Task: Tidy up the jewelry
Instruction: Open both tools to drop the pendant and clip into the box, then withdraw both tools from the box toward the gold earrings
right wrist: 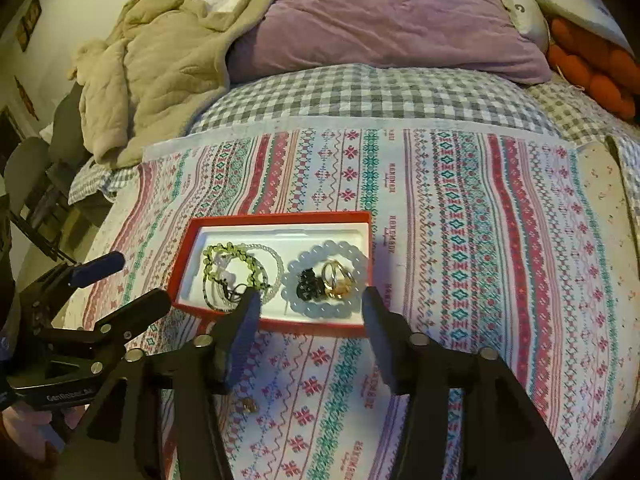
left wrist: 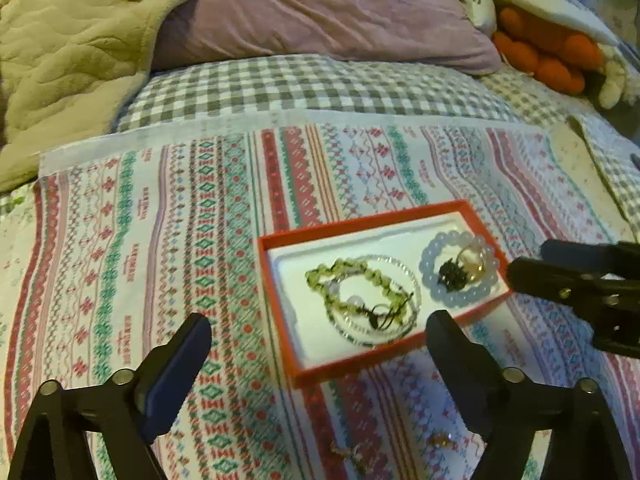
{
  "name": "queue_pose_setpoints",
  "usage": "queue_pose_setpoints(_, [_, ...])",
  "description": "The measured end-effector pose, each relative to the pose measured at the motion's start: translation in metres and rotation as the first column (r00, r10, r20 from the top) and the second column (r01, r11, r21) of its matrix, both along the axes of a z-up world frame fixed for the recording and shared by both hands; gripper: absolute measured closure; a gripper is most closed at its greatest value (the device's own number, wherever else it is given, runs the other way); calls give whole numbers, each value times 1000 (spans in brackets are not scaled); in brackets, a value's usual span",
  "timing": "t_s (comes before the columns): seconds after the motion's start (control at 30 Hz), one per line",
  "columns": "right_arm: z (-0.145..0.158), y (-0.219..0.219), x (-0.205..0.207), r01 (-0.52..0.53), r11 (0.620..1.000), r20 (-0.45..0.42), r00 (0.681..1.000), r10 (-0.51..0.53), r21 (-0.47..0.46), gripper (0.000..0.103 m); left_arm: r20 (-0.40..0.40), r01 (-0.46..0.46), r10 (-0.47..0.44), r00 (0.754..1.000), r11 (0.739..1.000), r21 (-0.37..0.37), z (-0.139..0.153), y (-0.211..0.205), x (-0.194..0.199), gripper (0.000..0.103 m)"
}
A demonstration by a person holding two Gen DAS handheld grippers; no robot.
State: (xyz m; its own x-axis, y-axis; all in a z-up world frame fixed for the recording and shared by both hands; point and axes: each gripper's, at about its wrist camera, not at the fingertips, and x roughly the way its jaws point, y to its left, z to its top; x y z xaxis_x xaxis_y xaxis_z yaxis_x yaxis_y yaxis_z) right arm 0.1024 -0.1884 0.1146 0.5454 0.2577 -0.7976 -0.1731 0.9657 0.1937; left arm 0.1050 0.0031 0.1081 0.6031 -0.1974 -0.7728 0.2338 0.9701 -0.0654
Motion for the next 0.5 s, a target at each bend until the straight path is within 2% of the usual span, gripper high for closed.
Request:
queue_pose_setpoints(0.27, [3,0,-19,9,999,1,1000,-9,-43,38,-28,-32,33,999,999,36,-3,8,-14,2])
queue_pose_setpoints(0.37, [1,1,-24,14,998,-9,1000,-15,-62,27,-43,-41,42,998,998,42,-6,12,-20,1])
queue_pose_setpoints(0.5, [-5,3,-31,8,995,-13,1000,-10,-97,25,-69,-54,57,996,997,47,-10,19,-24,1])
